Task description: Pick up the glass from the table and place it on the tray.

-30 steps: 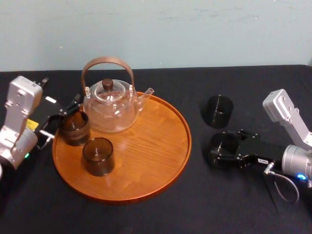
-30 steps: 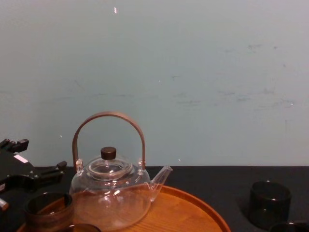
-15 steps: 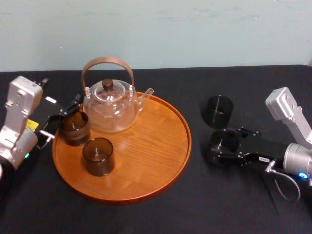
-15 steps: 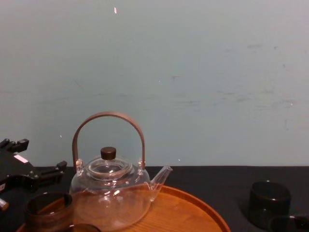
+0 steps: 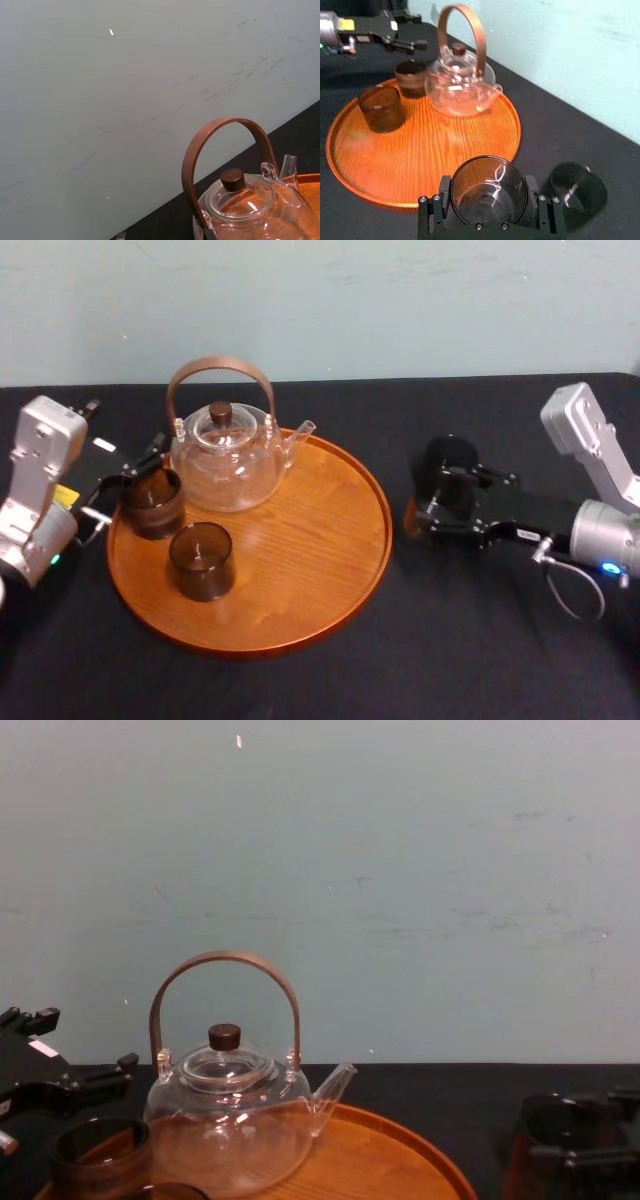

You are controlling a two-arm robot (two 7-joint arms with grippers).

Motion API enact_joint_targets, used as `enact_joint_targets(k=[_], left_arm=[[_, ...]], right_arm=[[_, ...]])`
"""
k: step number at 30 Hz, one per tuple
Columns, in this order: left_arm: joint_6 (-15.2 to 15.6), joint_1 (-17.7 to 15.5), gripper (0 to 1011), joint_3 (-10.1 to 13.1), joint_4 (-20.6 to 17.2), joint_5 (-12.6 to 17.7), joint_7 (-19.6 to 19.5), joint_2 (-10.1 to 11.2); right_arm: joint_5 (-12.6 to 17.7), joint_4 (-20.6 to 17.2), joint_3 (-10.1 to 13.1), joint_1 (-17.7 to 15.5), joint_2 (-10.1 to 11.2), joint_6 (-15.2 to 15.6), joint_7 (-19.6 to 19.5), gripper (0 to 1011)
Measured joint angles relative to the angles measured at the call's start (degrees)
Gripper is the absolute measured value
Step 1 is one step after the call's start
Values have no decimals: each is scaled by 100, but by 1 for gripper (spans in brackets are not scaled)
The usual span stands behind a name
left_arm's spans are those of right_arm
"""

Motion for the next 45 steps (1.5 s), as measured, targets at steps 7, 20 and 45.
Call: enact_joint_targets(k=[7,20,45], left_arm=[[0,0,1001,0,0,0,0,0],[0,0,1001,0,0,0,0,0],[0,0,1001,0,0,0,0,0]], right_arm=[[-33,72,-245,328,-172,-89,188,902],[-159,354,-806,827,-607,-177,404,902],[-260,1124,-1504,1161,-1142,-280,665,902]])
